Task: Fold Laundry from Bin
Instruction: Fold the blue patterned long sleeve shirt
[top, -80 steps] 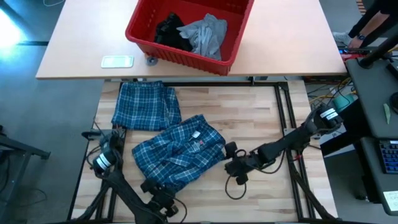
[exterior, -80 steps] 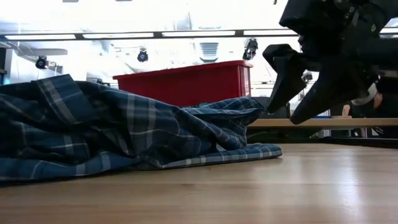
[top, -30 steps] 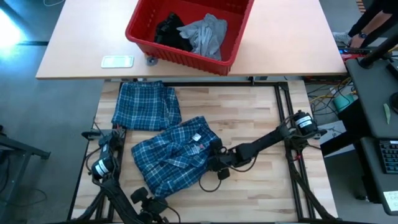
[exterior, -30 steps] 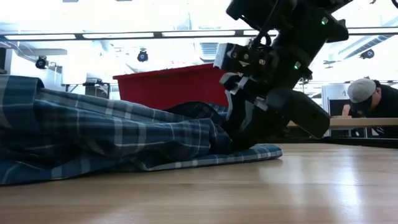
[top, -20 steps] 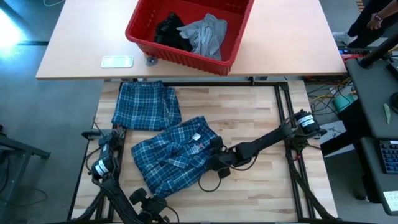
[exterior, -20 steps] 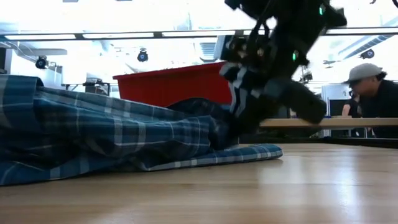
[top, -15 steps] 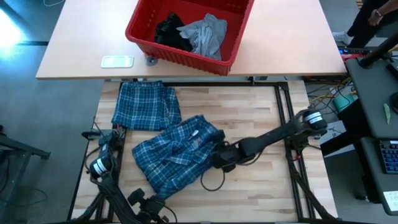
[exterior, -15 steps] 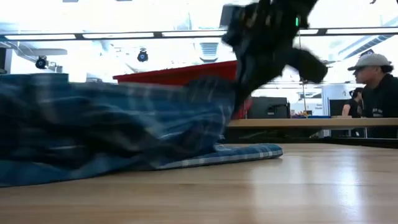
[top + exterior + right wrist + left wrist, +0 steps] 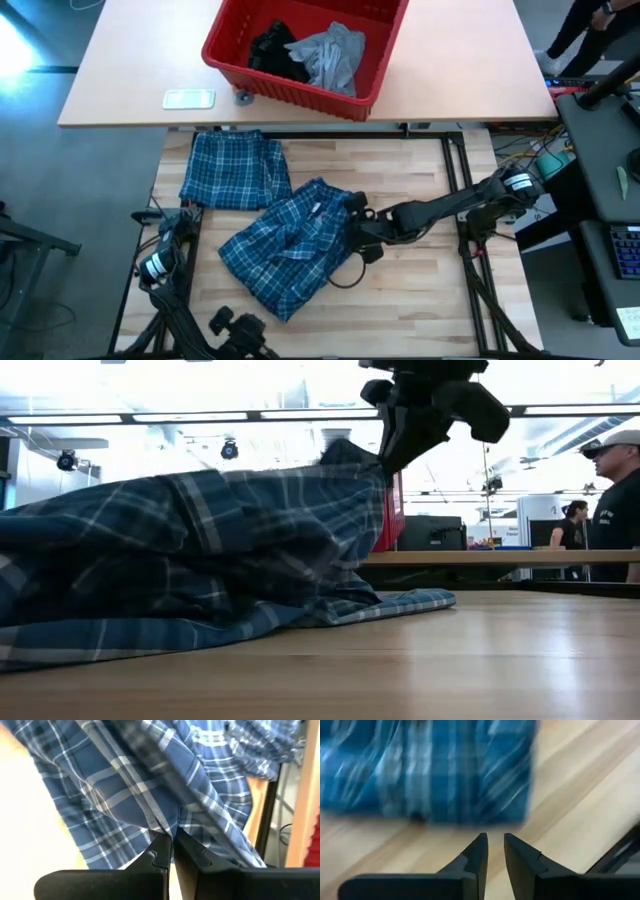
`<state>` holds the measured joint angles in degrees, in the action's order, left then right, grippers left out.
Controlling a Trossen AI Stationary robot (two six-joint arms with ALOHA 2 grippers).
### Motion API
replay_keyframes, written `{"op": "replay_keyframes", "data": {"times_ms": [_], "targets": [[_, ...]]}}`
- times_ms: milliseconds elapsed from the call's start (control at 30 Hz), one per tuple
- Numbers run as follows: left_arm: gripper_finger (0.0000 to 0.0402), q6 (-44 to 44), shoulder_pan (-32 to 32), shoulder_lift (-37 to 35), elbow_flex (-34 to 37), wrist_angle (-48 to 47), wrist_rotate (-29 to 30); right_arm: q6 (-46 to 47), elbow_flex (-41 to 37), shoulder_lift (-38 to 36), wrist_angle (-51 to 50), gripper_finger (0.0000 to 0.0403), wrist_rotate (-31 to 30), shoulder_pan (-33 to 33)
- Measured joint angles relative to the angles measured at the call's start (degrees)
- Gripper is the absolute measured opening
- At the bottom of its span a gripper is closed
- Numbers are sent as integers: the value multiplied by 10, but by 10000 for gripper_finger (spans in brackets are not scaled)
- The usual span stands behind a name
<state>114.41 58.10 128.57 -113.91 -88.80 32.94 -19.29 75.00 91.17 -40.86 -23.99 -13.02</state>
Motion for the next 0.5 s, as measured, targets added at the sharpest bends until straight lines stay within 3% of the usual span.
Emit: {"op": "replay_keyframes", "data": {"times_ms": [100, 500], "targets": [[72, -31, -16, 23, -17, 11, 41, 2, 0, 9, -4, 9, 0, -1], [251, 3, -76, 70, -13, 3, 11, 14, 0, 7, -11, 9, 5, 0]]}}
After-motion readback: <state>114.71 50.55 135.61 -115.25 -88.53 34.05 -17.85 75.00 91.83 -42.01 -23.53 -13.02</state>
